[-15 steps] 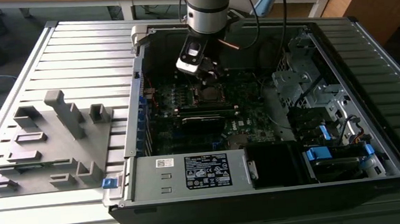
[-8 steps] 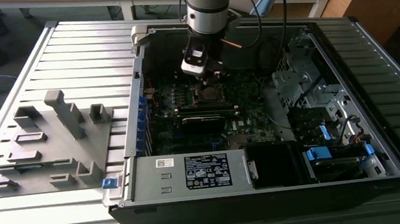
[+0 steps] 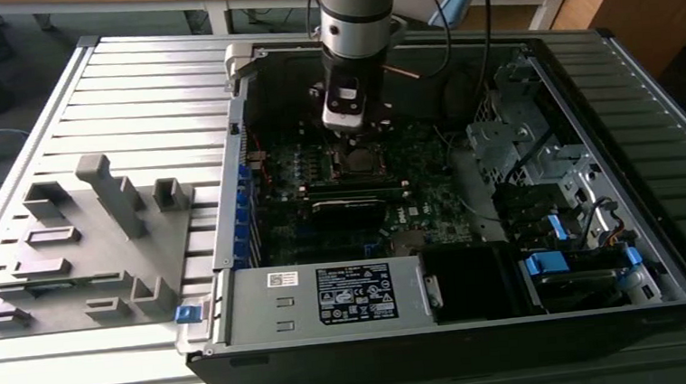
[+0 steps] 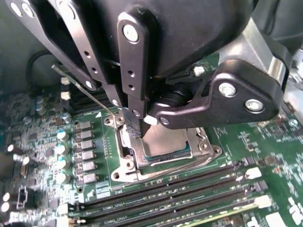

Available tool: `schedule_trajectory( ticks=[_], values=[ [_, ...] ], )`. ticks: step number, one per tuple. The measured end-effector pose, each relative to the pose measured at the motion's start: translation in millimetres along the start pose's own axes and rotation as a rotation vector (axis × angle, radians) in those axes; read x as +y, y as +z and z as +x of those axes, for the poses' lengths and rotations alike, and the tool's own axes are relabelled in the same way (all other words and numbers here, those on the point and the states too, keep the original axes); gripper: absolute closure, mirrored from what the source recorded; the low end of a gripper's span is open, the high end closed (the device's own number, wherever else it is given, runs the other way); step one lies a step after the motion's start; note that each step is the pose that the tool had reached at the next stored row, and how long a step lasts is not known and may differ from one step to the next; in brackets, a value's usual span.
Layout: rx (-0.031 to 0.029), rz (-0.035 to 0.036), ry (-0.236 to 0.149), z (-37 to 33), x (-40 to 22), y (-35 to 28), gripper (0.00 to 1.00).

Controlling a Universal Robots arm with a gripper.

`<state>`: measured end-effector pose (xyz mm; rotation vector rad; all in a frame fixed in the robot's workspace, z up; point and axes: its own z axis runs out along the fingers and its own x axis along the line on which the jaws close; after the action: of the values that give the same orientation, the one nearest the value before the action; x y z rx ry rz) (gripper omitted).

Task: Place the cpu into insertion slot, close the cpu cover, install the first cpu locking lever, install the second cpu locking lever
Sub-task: 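Close the cpu cover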

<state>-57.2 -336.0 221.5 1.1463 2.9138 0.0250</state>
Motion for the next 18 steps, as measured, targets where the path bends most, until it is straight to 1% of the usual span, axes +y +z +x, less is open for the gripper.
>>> schedule_trajectory(
  ticks=[3,14,18],
  values=[
    [0.0009,-0.0001,-0.052,0.0,0.0,0.0,0.89],
    [0.0010,-0.0002,-0.056,0.0,0.0,0.1,0.89],
    [0.0012,-0.0002,-0.063,0.0,0.0,0.1,0.89]
  ],
)
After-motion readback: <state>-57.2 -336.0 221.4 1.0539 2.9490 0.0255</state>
